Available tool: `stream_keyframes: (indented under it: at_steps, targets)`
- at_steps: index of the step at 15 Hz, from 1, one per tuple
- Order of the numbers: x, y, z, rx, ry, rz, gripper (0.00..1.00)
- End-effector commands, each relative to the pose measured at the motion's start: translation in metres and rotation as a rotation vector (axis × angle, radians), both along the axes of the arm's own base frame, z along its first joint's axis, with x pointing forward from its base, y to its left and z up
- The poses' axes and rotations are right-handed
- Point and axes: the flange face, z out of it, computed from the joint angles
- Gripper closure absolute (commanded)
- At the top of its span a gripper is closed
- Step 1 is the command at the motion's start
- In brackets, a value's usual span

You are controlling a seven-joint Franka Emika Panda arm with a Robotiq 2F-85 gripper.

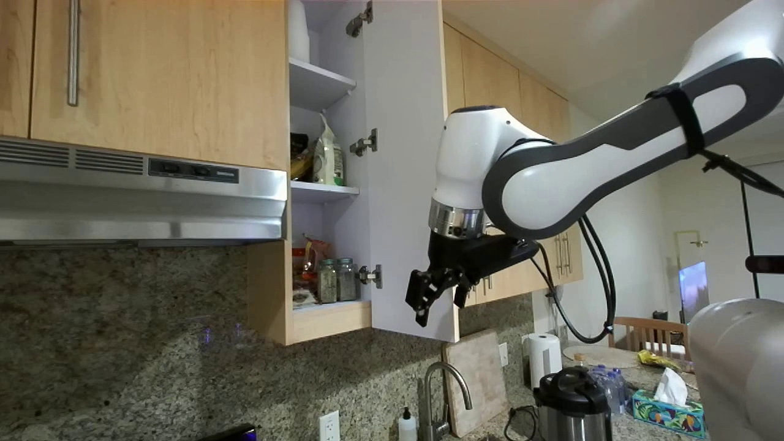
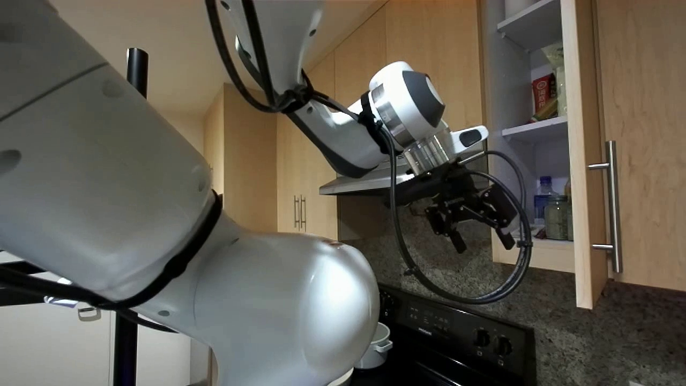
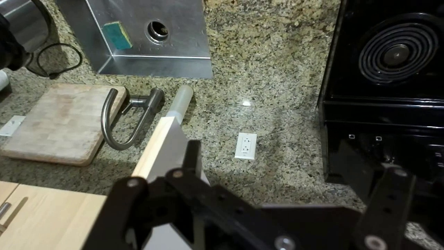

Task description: Open the drawer

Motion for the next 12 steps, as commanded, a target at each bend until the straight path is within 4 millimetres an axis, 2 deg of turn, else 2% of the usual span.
stream_keyframes:
  at_steps: [1, 5, 12]
  targets:
    - [0.002, 0.018, -0.010, 0.019, 0.027, -0.011, 0.00]
    - [0.004, 0.026, -0.022, 0.035, 0.059, -0.036, 0.00]
    - [0.012, 0.028, -0.046, 0.073, 0.109, -0.110, 0.00]
